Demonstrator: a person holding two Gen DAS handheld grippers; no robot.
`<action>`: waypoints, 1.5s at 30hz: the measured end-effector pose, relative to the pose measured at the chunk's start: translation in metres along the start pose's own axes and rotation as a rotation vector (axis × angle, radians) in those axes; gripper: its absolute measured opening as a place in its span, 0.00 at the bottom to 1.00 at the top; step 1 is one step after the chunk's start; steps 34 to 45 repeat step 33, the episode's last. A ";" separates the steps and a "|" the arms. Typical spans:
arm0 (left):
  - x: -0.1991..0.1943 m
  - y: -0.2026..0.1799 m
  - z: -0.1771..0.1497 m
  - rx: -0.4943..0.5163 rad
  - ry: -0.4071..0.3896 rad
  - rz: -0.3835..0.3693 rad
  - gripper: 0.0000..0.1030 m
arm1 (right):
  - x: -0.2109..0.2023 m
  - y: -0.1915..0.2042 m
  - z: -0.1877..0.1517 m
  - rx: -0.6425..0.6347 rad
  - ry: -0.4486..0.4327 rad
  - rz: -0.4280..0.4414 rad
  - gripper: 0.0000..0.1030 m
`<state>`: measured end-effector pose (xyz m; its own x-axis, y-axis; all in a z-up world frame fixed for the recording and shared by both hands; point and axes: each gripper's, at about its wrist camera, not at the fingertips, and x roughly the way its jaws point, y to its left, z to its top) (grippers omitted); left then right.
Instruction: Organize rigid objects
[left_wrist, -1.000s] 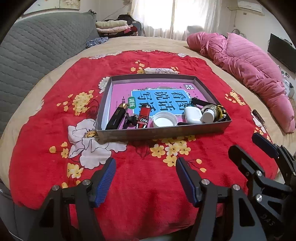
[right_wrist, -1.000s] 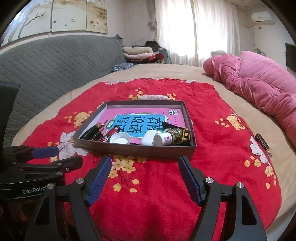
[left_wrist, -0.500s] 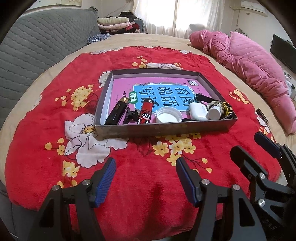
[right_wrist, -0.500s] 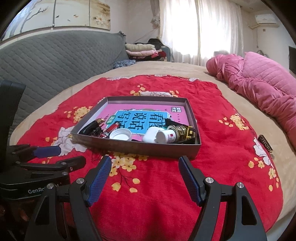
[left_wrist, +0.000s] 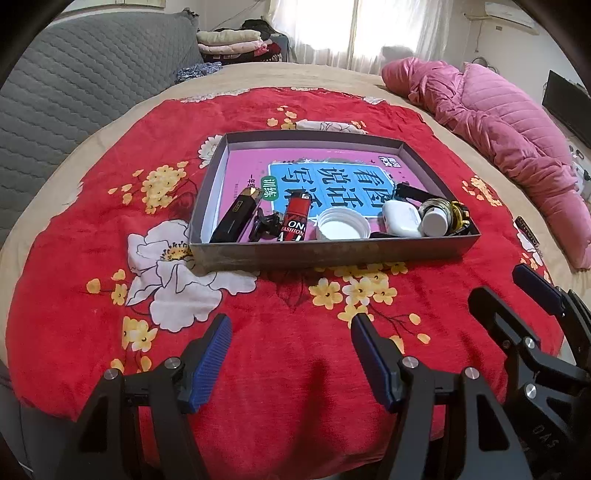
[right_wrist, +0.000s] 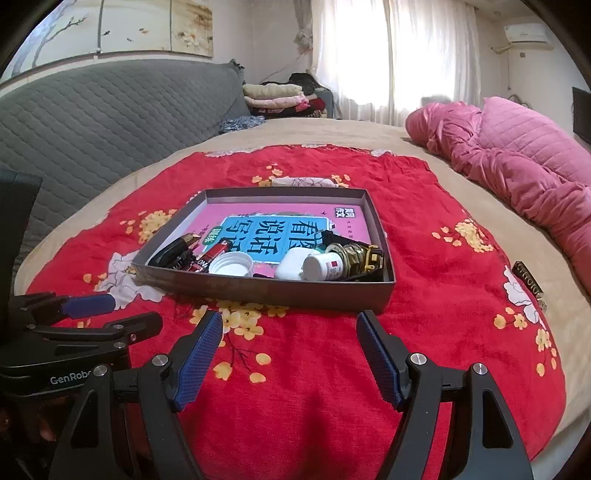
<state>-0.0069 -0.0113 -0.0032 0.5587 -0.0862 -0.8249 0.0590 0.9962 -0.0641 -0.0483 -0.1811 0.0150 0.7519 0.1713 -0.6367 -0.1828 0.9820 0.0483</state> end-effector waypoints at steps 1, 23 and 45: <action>0.000 0.000 0.000 0.000 0.000 0.001 0.64 | 0.000 0.000 0.000 0.001 0.001 0.000 0.74; 0.004 0.003 0.000 -0.002 0.013 0.022 0.64 | 0.003 -0.004 -0.001 0.014 0.009 -0.002 0.74; 0.005 0.005 0.000 -0.001 0.022 0.035 0.64 | 0.002 -0.007 0.000 0.032 0.014 0.000 0.74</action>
